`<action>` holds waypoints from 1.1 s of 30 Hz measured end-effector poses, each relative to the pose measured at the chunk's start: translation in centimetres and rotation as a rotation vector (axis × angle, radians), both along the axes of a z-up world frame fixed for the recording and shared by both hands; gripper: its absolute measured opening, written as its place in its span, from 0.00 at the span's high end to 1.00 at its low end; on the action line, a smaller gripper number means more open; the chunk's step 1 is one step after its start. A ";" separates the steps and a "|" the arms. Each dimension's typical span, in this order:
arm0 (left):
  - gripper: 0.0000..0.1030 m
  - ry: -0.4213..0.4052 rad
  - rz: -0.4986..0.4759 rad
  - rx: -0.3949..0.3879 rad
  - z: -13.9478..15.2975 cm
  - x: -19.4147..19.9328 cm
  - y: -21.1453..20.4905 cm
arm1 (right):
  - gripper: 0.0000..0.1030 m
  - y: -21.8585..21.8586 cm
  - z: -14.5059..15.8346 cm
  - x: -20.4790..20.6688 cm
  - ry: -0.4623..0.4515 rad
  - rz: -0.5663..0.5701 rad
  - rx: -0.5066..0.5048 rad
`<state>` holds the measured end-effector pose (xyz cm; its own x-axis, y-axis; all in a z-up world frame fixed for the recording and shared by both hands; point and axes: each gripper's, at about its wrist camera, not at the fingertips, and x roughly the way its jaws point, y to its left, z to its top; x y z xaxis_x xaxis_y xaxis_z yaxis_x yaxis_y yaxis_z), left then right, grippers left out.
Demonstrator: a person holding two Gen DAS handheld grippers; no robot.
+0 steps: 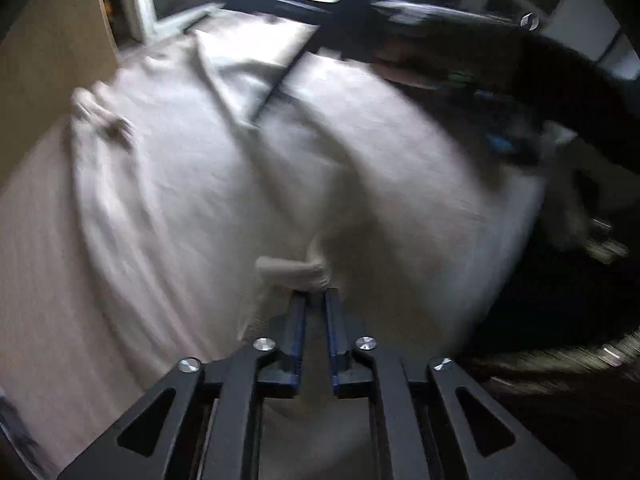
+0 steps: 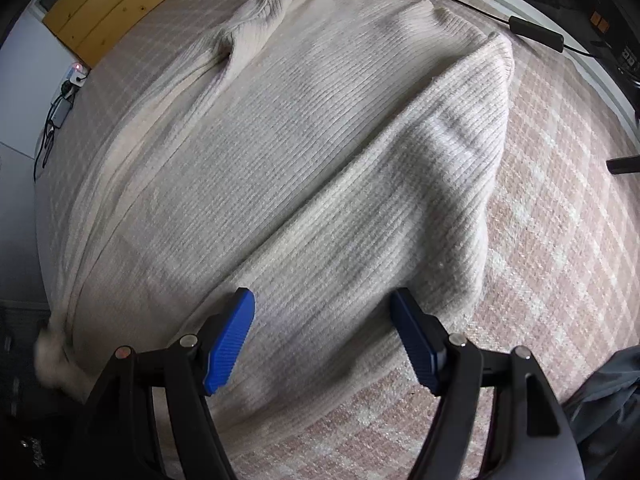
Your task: Fold clothes
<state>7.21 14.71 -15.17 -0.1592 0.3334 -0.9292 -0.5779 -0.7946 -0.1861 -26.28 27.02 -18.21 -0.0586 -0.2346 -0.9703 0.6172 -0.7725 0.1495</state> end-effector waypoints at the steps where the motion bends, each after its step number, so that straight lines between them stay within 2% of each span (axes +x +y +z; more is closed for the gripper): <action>1: 0.80 -0.023 -0.008 0.001 0.0 1.4 0.1 | 0.31 0.0 0.0 -0.2 -0.006 0.000 -0.001; 3: 0.73 -0.052 -0.005 -0.006 0.2 3.8 0.2 | 0.31 0.1 0.4 -0.7 -0.024 -0.016 -0.016; 5: 0.72 -0.055 0.029 -0.010 0.5 5.0 -0.3 | 0.31 0.5 1.3 -1.1 -0.026 -0.048 -0.042; 7: 0.62 -0.025 0.128 -0.010 0.4 4.6 -1.4 | 0.31 0.2 2.5 -1.2 -0.015 -0.065 -0.077; 10: 0.62 -0.054 0.266 0.050 -1.4 3.6 -2.3 | 0.33 -2.4 2.2 -0.7 -0.038 -0.023 -0.051; 11: 0.62 -0.061 0.278 0.059 -2.1 3.4 -2.1 | 0.35 -3.2 2.1 -0.5 -0.046 -0.009 -0.043; 13: 0.62 -0.076 0.289 0.072 -3.3 3.3 -1.4 | 0.47 -4.9 1.9 -0.2 -0.061 0.019 -0.026; 14: 0.62 -0.085 0.289 0.076 -3.8 3.2 -1.0 | 0.57 -5.6 1.4 -0.1 -0.079 0.026 -0.013; 15: 0.62 -0.093 0.290 0.080 -4.4 3.2 -0.6 | 0.64 -6.0 0.6 -0.2 -0.104 0.021 0.002; 17: 0.62 -0.109 0.290 0.087 -5.5 3.2 0.3 | 0.64 -6.2 -0.4 -0.7 -0.130 -0.016 0.020; 21: 0.62 -0.124 0.299 0.051 -6.7 3.0 1.4 | 0.64 -6.5 -0.6 -1.5 -0.145 -0.048 0.040; 23: 0.65 -0.109 0.297 0.054 -6.8 3.1 1.6 | 0.65 -6.9 -0.7 -1.5 -0.126 -0.032 0.067; 24: 0.74 -0.106 0.295 0.048 -6.9 3.1 1.6 | 0.69 -7.2 -0.7 -1.4 -0.108 -0.021 0.084; 25: 0.95 -0.108 0.296 0.048 -6.9 3.1 1.4 | 0.72 -7.4 -0.8 -1.4 -0.088 -0.012 0.101; 29: 0.97 -0.143 0.309 0.099 -7.0 3.1 0.6 | 0.90 -7.4 -0.8 -2.1 -0.058 -0.007 0.107; 33: 0.97 -0.137 0.311 0.175 -5.2 3.4 -0.1 | 0.94 -6.4 -0.3 -3.1 -0.081 -0.045 0.041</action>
